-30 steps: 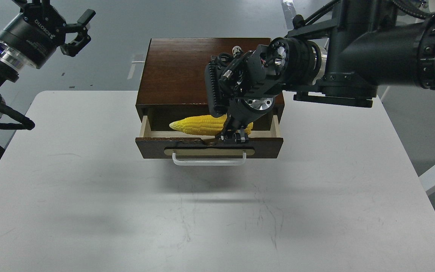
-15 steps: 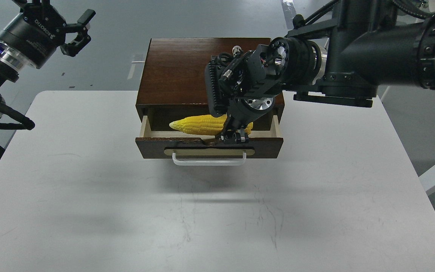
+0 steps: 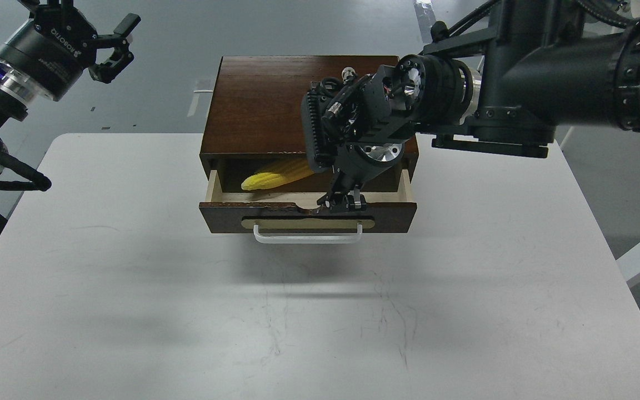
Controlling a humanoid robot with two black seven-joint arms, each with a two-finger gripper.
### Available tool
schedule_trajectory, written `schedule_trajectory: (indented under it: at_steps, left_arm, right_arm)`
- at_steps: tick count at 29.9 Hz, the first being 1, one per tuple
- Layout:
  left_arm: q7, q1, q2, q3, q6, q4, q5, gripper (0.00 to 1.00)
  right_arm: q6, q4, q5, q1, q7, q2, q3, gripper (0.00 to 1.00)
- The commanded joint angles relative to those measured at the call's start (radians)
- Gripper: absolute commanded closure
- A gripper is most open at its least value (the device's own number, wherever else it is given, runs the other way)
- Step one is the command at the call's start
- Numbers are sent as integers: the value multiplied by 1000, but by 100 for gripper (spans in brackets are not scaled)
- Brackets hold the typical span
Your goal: Put corn in drawer with both arms
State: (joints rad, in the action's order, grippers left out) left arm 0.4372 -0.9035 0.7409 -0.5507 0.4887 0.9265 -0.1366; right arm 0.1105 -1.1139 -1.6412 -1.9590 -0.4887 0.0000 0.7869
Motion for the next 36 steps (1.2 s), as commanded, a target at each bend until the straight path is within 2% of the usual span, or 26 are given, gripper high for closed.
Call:
schedule_trajectory:
  at_steps: [1,10,13,15,16,17,21,27,31,36]
  left_arm:
    - [0,0,0,0,0,0,0,2]
    - [0,0,0,0,0,0,-1,2]
    - [0,0,0,0,0,-2,-1,2]
    - [0,2,0,0,0,-2,-1,2]
    - [2,2,0,2,0,-3,-1,2]
    - [2,2,0,2,0,-3,0,2]
    - [2,3,-2,2,0,-5,0,2]
    - [3,5,-9,2,0,-6,0,2]
    - [5,12,-11,2,0,-8,0,2]
    - [5,17,-29,2,0,-11,0,2]
  right_arm:
    - [0,-3,15,-6,0,0,0,38]
    - [0,-6,158,-44,0,-6,-21,37]
    - [0,-7,257,-58,0,-58,-43,29]
    - [0,-9,334,-58,0,-106,-58,16]
    - [0,-7,386,-57,0,-141,-70,4]
    - [0,-7,443,-52,0,-179,-84,2]
    - [0,-4,615,-22,0,-264,-126,2]
    - [-2,-6,914,119,0,-440,-268,1]
    - [0,2,1101,319,0,-584,-464,1]
    - [-5,3,1230,549,0,-682,-645,1]
